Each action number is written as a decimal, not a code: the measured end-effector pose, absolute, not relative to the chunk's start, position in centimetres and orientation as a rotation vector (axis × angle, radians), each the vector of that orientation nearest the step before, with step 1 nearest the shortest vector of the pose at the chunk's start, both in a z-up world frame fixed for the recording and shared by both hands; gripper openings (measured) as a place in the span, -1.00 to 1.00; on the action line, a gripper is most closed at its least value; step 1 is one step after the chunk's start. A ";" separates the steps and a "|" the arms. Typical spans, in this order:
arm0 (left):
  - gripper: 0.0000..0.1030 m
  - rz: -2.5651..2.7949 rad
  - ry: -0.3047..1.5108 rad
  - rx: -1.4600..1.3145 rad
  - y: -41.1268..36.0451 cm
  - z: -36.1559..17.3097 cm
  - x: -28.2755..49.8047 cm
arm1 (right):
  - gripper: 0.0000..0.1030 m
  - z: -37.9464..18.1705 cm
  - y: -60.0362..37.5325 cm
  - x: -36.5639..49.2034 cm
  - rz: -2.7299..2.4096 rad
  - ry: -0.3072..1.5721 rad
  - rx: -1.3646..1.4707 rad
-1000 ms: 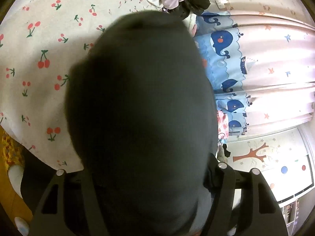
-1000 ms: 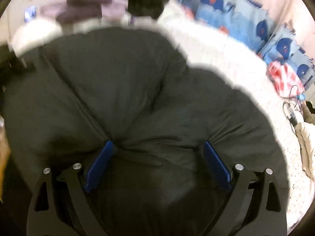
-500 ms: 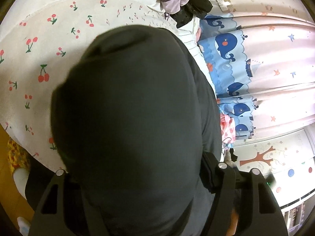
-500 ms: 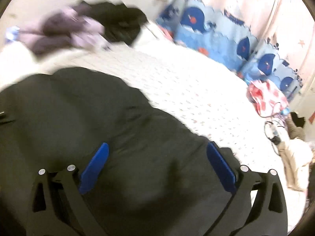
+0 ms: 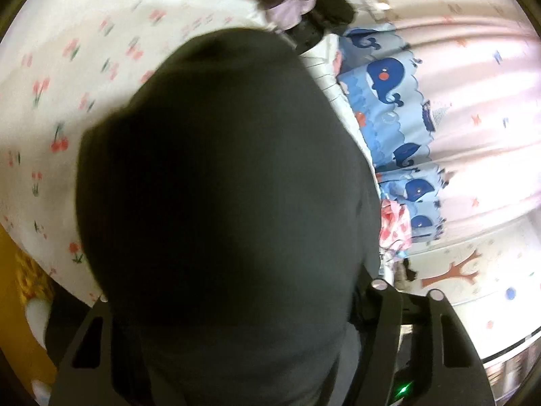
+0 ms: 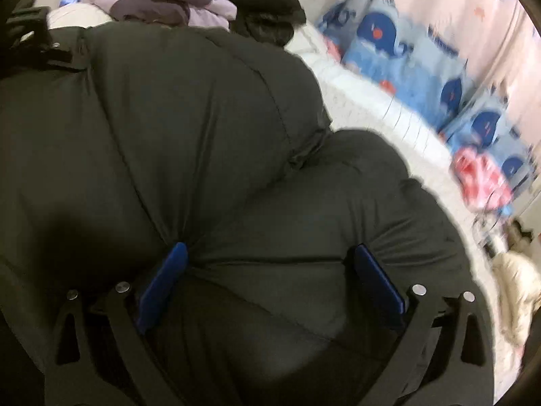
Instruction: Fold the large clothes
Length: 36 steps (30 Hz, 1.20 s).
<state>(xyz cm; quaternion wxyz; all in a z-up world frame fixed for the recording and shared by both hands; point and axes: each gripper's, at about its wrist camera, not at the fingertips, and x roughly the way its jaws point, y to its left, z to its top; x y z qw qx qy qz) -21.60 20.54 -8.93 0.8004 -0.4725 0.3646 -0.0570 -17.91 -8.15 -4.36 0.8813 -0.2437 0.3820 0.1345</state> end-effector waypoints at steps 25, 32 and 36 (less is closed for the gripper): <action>0.14 -0.547 0.661 0.092 -10.8 4.8 -23.0 | 0.86 1.2 -31.7 -22.8 0.525 0.756 0.534; 0.24 -0.633 0.740 0.405 -22.4 -1.5 -24.7 | 0.86 8.1 -43.0 -22.9 0.387 0.596 0.612; 0.55 -0.603 0.705 0.582 -25.6 -3.2 -26.2 | 0.86 10.8 -39.0 -19.6 0.427 0.650 0.381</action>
